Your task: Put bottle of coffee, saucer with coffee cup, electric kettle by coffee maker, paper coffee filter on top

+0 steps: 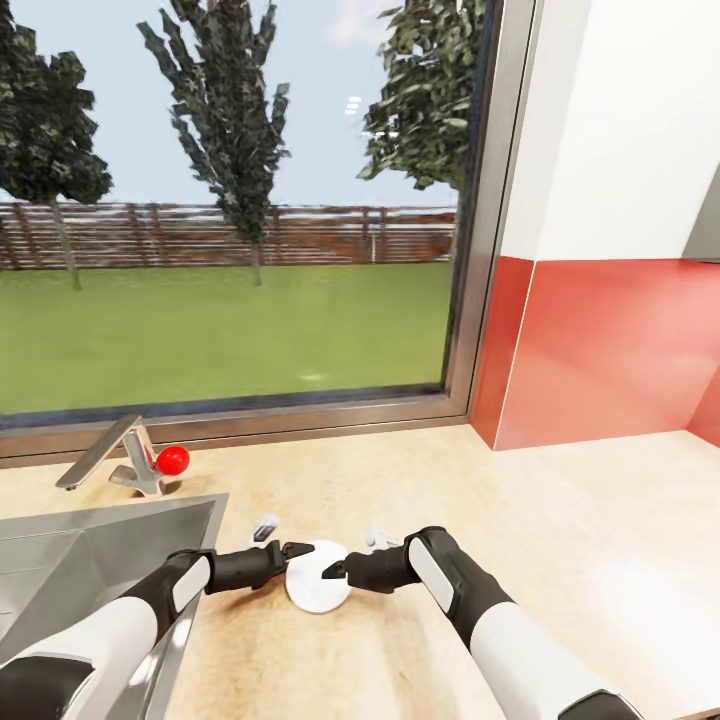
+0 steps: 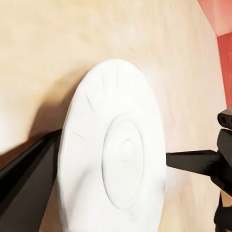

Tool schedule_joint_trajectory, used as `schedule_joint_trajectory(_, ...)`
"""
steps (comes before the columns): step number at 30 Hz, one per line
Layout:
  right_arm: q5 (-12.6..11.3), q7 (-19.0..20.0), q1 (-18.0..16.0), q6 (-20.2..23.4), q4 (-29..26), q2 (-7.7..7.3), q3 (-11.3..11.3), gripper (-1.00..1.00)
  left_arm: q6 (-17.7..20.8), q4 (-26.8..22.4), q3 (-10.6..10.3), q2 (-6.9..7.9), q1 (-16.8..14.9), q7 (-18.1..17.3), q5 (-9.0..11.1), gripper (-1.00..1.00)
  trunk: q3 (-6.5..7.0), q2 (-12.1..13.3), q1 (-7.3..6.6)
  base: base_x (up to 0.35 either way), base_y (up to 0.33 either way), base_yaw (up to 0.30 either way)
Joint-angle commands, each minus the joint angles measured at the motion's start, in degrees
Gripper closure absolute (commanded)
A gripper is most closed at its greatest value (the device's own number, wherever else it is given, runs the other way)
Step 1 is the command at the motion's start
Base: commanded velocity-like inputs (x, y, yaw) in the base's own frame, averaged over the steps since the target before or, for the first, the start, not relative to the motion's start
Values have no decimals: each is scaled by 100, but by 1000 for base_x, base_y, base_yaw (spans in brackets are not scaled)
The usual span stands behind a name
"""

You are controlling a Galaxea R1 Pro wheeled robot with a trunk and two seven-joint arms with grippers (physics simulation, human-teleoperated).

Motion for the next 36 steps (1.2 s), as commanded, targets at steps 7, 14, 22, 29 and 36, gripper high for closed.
schedule_joint_trajectory(7,81,12,0,27,46,0,19,-100,32,1,-81,-72,-2,4,61,-100,-10,-5,4,0,0,0)
schedule_joint_trajectory(14,81,12,0,27,46,0,19,-100,35,1,-81,-106,-2,4,67,-100,-10,-5,4,0,0,0)
schedule_joint_trajectory(22,81,12,0,27,46,0,19,-100,32,1,-81,-117,-2,4,72,-100,-10,-5,4,0,0,0)
schedule_joint_trajectory(29,81,12,1,27,46,0,19,-100,38,1,-81,-118,-2,-1,75,-100,-10,-5,4,0,0,0)
schedule_joint_trajectory(36,81,12,1,27,46,0,19,-100,38,-17,-81,-118,-2,-5,74,-100,-10,-5,4,0,0,0)
